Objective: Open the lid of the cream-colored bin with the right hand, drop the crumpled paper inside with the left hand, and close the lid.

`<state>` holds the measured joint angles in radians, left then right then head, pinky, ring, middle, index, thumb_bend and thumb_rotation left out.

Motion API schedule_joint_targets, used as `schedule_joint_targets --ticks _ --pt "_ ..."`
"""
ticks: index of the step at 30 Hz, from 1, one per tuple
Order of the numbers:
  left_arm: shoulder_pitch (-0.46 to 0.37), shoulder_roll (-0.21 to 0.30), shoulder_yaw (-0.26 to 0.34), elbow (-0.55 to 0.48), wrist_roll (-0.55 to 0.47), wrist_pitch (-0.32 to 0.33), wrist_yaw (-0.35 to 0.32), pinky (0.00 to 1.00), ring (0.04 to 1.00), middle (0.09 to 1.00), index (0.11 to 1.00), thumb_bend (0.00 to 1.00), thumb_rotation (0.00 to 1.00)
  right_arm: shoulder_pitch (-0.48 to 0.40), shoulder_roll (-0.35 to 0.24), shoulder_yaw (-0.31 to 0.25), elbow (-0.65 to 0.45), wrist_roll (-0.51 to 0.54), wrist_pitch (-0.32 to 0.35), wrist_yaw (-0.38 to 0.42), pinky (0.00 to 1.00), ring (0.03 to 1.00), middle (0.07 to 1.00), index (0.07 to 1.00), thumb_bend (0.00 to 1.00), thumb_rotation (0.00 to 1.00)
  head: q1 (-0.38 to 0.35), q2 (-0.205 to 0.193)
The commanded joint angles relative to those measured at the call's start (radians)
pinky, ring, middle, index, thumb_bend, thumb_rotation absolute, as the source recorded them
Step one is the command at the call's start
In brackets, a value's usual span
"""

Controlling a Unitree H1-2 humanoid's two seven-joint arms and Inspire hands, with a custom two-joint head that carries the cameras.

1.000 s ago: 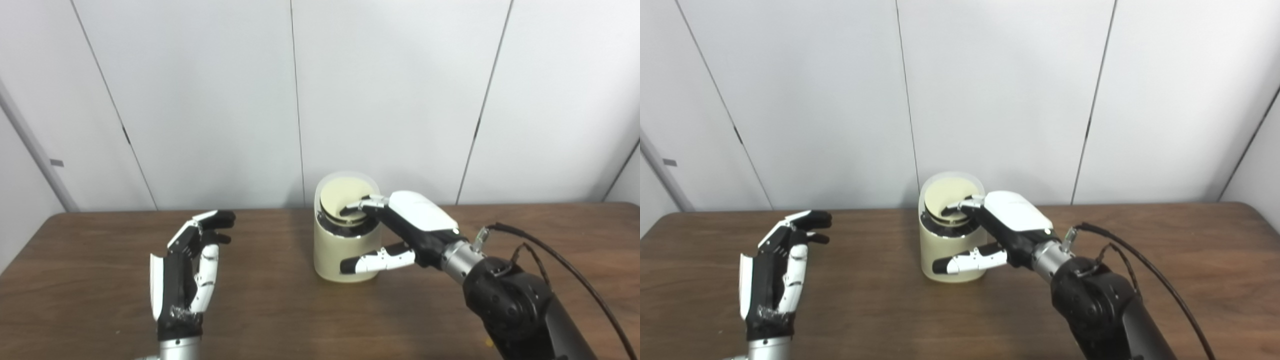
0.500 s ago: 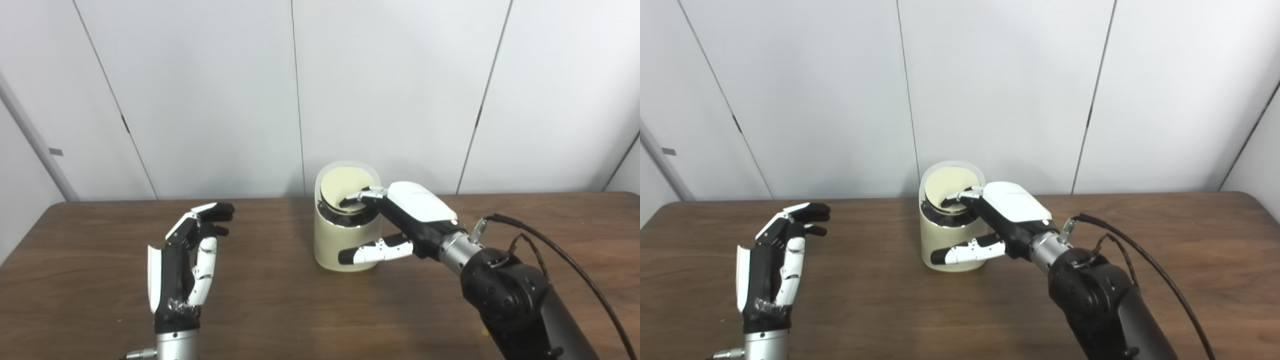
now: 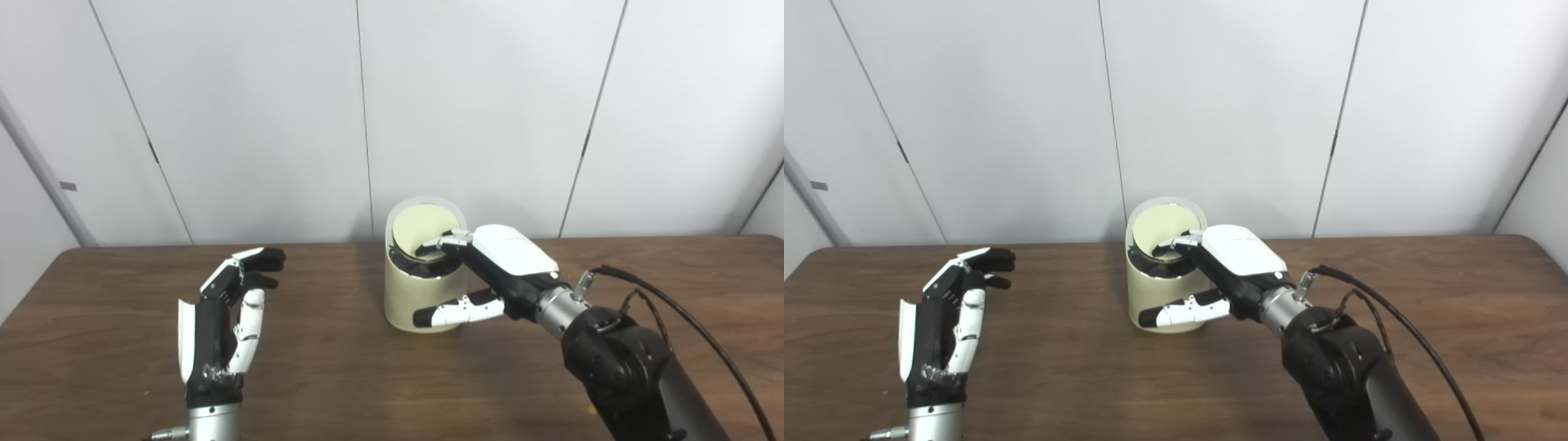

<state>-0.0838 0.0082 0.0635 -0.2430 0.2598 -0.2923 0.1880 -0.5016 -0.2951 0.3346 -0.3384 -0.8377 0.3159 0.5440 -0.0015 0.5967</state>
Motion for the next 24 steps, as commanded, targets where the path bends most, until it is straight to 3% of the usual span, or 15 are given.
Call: schedule_joint_targets --ticks 1,9,24 --pt "-0.014 0.0 0.002 -0.04 0.0 -0.008 -0.001 0.55 0.643 0.658 0.64 0.33 0.79 0.002 0.004 0.006 0.016 0.001 0.015 0.016 0.85 0.903 0.832 0.794 0.95 0.9 -0.001 0.0" --pt "-0.005 -0.001 0.003 -0.062 -0.009 0.006 -0.006 0.55 0.644 0.66 0.642 0.35 0.78 0.011 0.011 0.013 0.028 -0.01 0.028 0.022 0.89 0.915 0.841 0.805 0.96 0.91 -0.002 0.013" --pt "0.003 0.008 0.007 -0.074 -0.016 0.028 -0.016 0.54 0.64 0.657 0.642 0.34 0.77 0.016 0.014 0.017 0.042 -0.029 0.034 0.031 0.85 0.895 0.816 0.777 0.95 0.88 -0.011 0.017"
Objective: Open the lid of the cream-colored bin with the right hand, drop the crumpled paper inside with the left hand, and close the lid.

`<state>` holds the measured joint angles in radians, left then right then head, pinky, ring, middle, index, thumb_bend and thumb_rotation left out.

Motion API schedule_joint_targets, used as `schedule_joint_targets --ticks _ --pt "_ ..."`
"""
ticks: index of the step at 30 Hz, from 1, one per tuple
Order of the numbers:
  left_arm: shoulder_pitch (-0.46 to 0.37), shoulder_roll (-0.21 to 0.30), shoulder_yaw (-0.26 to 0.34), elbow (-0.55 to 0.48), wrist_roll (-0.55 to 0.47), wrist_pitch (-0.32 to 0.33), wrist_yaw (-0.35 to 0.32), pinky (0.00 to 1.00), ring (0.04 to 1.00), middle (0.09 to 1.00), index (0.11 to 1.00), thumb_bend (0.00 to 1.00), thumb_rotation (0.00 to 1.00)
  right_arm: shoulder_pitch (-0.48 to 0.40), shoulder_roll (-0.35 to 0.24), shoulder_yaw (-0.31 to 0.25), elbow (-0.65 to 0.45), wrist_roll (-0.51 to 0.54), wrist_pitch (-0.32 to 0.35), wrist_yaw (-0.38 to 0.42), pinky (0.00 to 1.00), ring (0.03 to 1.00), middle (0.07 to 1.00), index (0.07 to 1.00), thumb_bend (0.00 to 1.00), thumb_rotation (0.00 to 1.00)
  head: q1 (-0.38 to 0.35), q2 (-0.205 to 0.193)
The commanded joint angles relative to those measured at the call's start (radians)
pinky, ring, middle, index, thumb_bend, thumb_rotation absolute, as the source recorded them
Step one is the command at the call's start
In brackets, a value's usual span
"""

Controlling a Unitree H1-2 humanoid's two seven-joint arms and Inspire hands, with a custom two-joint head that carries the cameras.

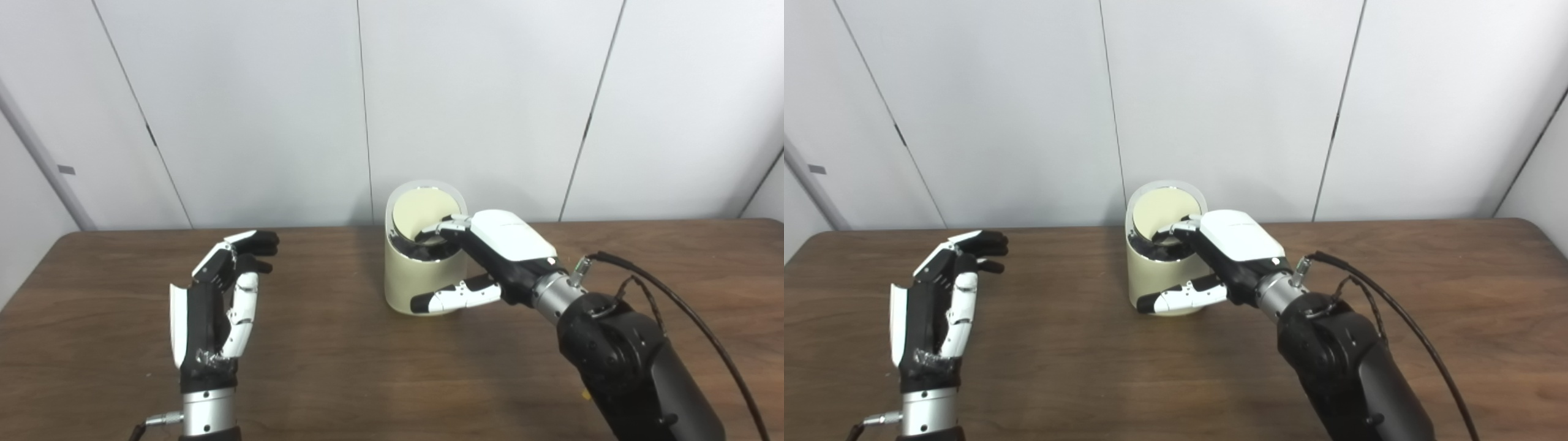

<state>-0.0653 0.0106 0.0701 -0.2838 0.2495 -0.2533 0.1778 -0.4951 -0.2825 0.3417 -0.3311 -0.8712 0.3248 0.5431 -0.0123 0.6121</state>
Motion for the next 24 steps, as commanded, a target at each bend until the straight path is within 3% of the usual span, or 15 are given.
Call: schedule_joint_targets --ticks 1,13,24 --pt "-0.016 0.005 0.0 -0.031 -0.01 -0.012 -0.007 0.54 0.64 0.657 0.643 0.34 0.77 0.013 0.004 0.011 0.038 0.002 0.027 0.03 0.85 0.892 0.814 0.776 0.95 0.88 -0.002 -0.001" --pt "-0.02 -0.002 -0.001 -0.023 -0.006 -0.018 -0.009 0.54 0.64 0.659 0.641 0.34 0.76 0.024 0.012 0.034 0.07 -0.035 0.051 0.061 0.86 0.897 0.822 0.793 0.97 0.91 0.002 -0.016" --pt "-0.02 -0.004 -0.001 -0.025 -0.001 -0.018 -0.008 0.55 0.643 0.659 0.643 0.32 0.76 0.038 0.02 0.043 0.107 -0.024 0.043 0.04 0.87 0.906 0.837 0.793 0.97 0.91 0.002 -0.025"
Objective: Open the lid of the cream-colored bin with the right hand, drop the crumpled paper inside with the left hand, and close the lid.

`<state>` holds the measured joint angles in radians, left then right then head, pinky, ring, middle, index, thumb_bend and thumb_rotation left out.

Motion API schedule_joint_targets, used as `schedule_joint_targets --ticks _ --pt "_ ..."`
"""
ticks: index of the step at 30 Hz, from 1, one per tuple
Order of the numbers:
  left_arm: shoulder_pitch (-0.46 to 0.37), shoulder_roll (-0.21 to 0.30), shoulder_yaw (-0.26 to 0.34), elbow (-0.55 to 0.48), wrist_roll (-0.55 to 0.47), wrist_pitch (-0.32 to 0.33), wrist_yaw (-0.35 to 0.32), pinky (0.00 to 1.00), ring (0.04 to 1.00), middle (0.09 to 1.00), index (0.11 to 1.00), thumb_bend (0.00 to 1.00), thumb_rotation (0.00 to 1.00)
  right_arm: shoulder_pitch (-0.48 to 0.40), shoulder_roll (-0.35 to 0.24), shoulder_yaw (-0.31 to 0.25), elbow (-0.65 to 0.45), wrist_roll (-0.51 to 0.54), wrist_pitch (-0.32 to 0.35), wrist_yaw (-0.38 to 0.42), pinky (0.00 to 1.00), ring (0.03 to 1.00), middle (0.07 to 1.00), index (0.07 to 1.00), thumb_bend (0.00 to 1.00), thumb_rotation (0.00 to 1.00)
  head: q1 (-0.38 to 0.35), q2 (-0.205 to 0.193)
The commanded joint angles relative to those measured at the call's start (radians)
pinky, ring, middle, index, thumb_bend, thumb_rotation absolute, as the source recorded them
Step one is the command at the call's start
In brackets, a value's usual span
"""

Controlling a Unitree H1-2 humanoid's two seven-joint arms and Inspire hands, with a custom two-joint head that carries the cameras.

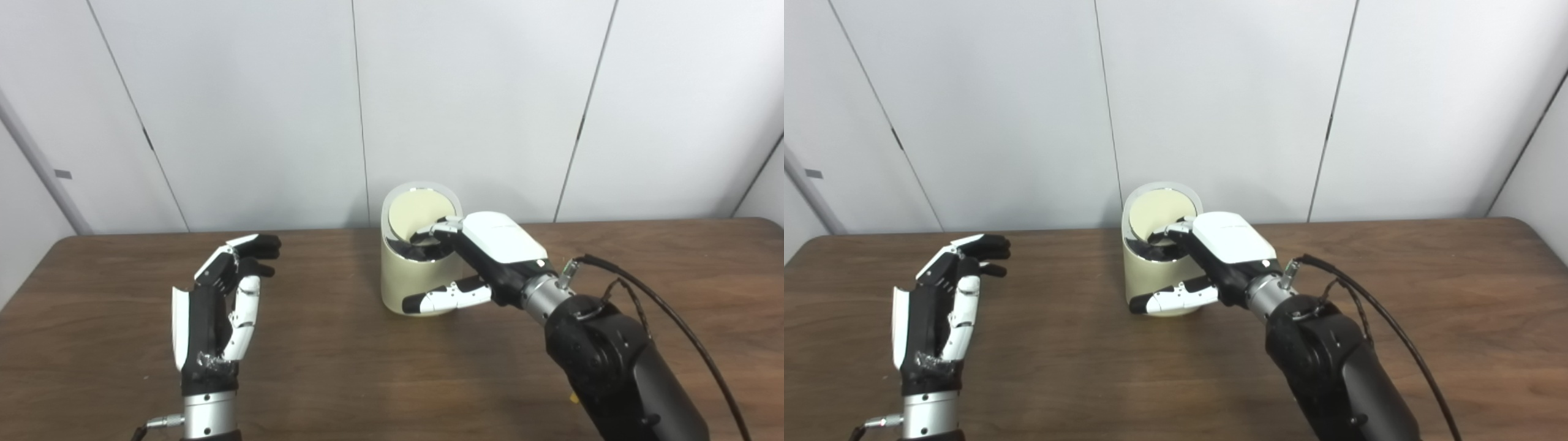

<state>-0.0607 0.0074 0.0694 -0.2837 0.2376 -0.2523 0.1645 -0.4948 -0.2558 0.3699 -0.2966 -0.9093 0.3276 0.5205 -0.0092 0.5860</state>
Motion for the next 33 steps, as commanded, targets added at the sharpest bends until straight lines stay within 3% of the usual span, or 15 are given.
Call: schedule_joint_targets --ticks 1,16,24,33 --pt "-0.025 -0.001 0.0 -0.025 0.01 -0.019 0.005 0.55 0.643 0.66 0.643 0.32 0.76 0.038 -0.006 0.016 0.073 0.013 0.041 0.062 0.87 0.907 0.839 0.794 0.96 0.91 -0.001 0.001" --pt "-0.03 -0.001 -0.001 -0.003 0.014 -0.032 0.01 0.54 0.645 0.662 0.644 0.34 0.79 0.042 -0.008 0.003 0.067 0.031 0.043 0.043 0.89 0.917 0.844 0.805 0.96 0.91 -0.011 -0.015" --pt "-0.037 -0.002 0.0 0.024 0.031 -0.051 0.02 0.54 0.645 0.661 0.643 0.35 0.79 0.035 -0.017 -0.031 0.017 0.047 0.022 0.004 0.87 0.906 0.829 0.796 0.97 0.92 -0.02 -0.029" --pt "-0.04 0.0 -0.005 0.039 0.031 -0.063 0.025 0.54 0.647 0.663 0.646 0.34 0.8 0.026 -0.023 -0.042 -0.031 0.052 0.03 0.021 0.87 0.909 0.834 0.802 0.96 0.92 -0.024 -0.043"
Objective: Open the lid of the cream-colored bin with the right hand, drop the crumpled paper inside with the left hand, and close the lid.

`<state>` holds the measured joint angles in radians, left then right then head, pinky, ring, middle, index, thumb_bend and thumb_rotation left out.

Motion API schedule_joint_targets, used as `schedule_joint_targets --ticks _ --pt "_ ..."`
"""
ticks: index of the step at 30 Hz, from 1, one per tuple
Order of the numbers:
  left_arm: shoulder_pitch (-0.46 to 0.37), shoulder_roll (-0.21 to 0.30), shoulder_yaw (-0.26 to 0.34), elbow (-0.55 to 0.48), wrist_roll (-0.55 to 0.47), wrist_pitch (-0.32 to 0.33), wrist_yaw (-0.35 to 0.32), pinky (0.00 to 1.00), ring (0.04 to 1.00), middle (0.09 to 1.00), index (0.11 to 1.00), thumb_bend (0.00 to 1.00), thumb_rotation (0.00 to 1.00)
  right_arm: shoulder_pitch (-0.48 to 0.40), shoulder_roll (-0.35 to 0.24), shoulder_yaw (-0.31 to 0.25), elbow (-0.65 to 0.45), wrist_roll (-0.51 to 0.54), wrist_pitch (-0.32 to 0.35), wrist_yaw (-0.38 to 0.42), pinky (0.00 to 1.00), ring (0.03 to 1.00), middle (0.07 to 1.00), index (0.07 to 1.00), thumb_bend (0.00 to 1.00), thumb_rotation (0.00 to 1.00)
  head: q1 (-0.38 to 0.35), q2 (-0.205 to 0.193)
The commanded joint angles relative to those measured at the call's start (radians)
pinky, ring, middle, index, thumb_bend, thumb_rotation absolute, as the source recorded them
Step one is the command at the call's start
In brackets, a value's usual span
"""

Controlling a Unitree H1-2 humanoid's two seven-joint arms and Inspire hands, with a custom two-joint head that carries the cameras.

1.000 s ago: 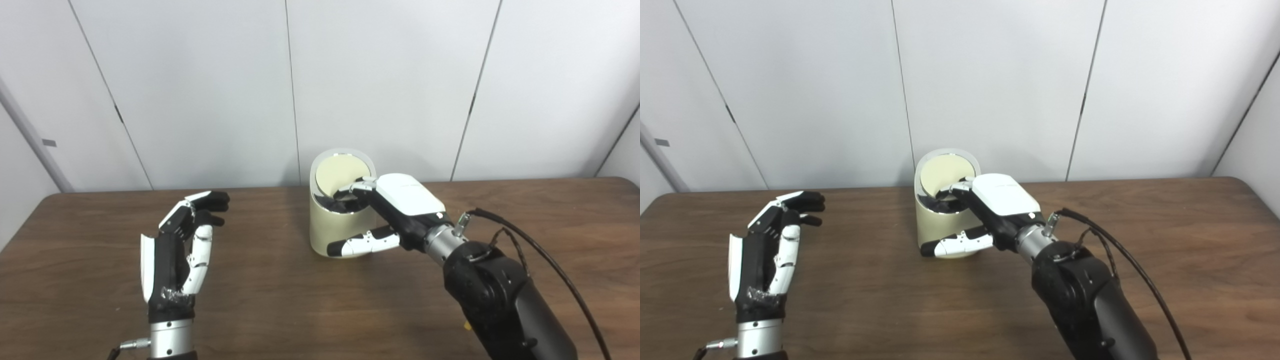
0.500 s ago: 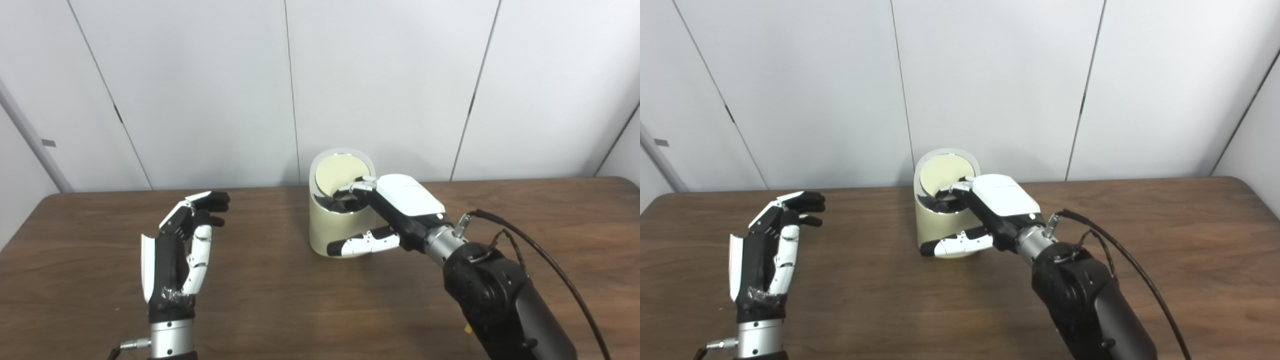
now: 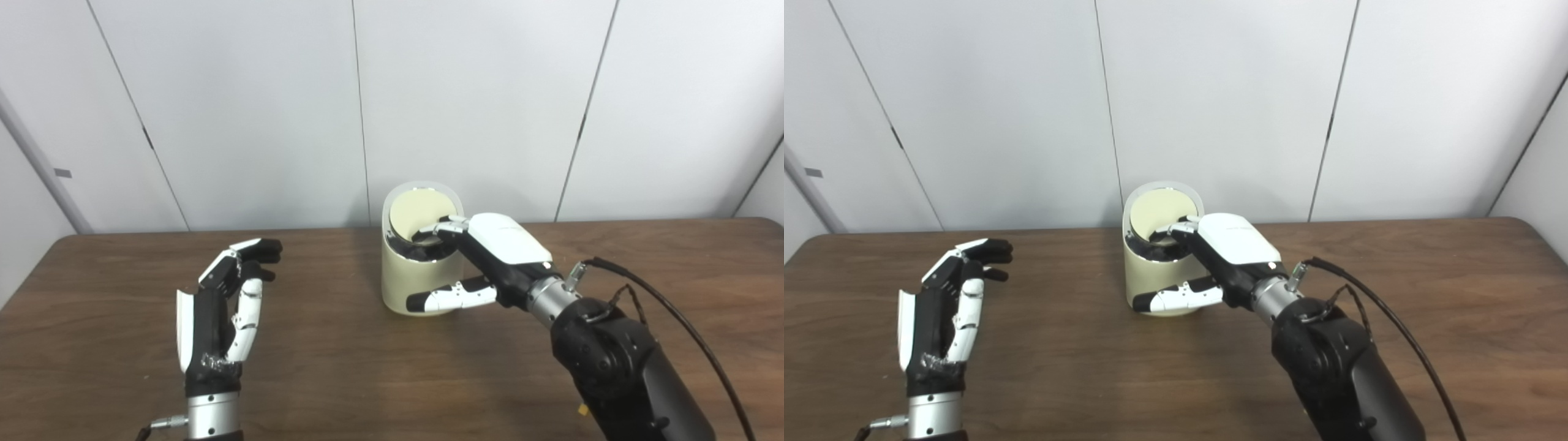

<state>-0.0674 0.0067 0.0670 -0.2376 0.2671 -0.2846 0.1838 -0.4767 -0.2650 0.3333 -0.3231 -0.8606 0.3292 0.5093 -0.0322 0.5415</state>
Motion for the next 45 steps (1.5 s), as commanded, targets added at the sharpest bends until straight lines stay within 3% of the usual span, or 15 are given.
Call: schedule_joint_targets --ticks 1,20,32,45 --pt "-0.033 0.001 -0.003 -0.008 0.0 -0.031 0.005 0.54 0.647 0.664 0.646 0.34 0.8 0.009 -0.013 -0.006 -0.005 0.002 0.028 0.031 0.87 0.907 0.832 0.8 0.96 0.91 -0.001 0.0" --pt "-0.039 0.001 -0.001 0.005 -0.007 -0.046 0.008 0.54 0.645 0.661 0.643 0.35 0.78 0.011 -0.008 -0.02 0.001 -0.003 0.025 0.016 0.86 0.902 0.839 0.803 0.95 0.9 -0.004 -0.01" --pt "-0.036 0.002 -0.003 0.01 -0.012 -0.053 0.007 0.54 0.647 0.661 0.646 0.38 0.78 0.017 -0.006 -0.039 -0.056 -0.01 0.037 0.018 0.86 0.913 0.853 0.822 0.92 0.88 -0.004 -0.013" --pt "-0.037 -0.004 -0.004 -0.012 -0.002 -0.04 0.008 0.55 0.64 0.656 0.641 0.34 0.79 0.031 -0.005 -0.008 -0.017 -0.015 0.022 0.02 0.83 0.887 0.83 0.789 0.95 0.89 0.013 -0.001"
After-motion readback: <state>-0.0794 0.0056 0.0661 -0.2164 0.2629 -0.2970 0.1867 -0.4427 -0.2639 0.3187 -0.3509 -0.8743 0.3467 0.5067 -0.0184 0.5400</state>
